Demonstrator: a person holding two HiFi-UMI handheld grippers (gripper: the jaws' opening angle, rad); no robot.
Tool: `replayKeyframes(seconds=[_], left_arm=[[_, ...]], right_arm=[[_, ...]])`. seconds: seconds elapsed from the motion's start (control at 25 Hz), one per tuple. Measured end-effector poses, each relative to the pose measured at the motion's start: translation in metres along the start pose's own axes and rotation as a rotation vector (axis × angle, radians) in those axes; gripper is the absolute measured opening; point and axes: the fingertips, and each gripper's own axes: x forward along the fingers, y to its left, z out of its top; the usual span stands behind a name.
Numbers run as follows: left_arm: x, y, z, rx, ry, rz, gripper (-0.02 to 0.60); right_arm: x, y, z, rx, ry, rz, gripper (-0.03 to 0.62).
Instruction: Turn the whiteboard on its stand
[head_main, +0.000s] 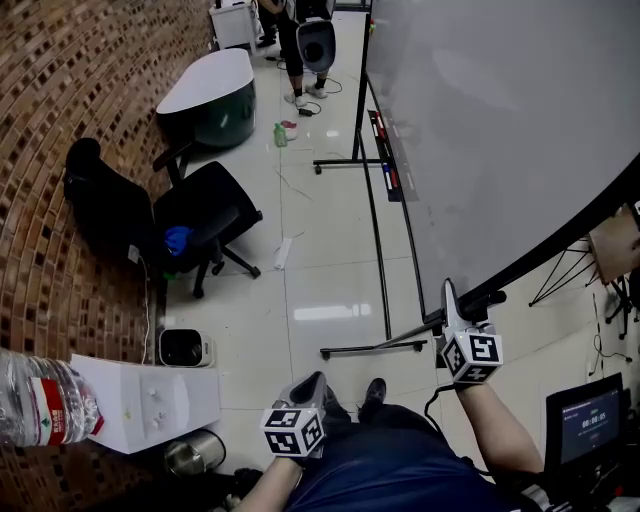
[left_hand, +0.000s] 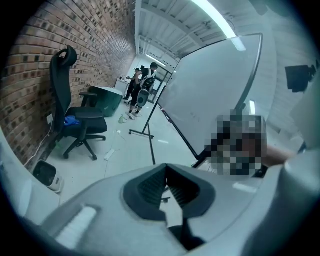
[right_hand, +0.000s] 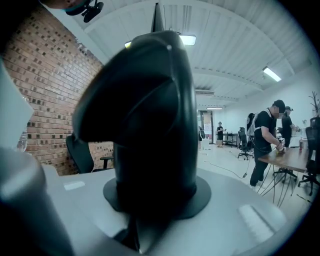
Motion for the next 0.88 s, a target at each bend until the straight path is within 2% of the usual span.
replayKeyframes(seconds=[0.24,0.48,0.6,0.72,0.88], left_arm=[[-0.029,-0.002,-0.013,0.023,-0.026,0.043,0.006],[-0.043,-0.047,-0.014,0.008,-0.040,0.092,0.006],[-0.057,-0.050,-0.043,0.025,0.001,0.137,0.006],[-0.080,-0.037,-0.081,0.005,0.023,0.189,0.006],[-0.093,-0.038,-0.092,-0.004,0.005,0.186,0.006]], right_arm=[[-0.030,0.014,-0.014,0.001,0.007,-0.016,0.110],[-0.038,0.024,0.001,-0.027,0.013,-0.007,0.112],[-0.050,0.032,0.000,-0.024,0.006,-0.007,0.114],[-0.077,0.039,-0.016,-0.011,0.005,-0.018,0.117],[-0.093,0.044,-0.027,0.001,-0.019,0.003,0.123]])
